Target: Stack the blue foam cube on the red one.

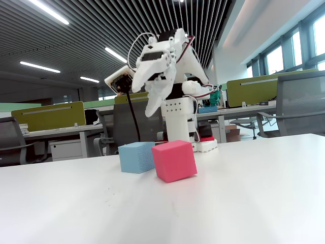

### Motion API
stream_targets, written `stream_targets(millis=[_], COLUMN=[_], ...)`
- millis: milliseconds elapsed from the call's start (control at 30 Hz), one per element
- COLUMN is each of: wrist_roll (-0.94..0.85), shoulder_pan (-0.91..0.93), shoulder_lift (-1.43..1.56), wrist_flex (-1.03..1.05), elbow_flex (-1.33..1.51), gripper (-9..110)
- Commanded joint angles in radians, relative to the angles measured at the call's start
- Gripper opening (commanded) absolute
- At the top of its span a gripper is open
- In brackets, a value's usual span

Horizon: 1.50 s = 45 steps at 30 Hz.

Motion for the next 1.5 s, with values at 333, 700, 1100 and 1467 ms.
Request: stream_targets(millis=[333,700,1100,1467], wrist_roll=[-0.471,-1.129,-1.374,-1.443], shoulder_pan=[0.199,0.411,0.466,0.463], shoulder_lift=[-0.377,-0.500,-0.752,-0.884], wrist_flex=[0.115,0.172,0.144,0.046], elbow_flex=[-0.405,-0.439,-0.460,-0.413], gripper=[32,32,41,40])
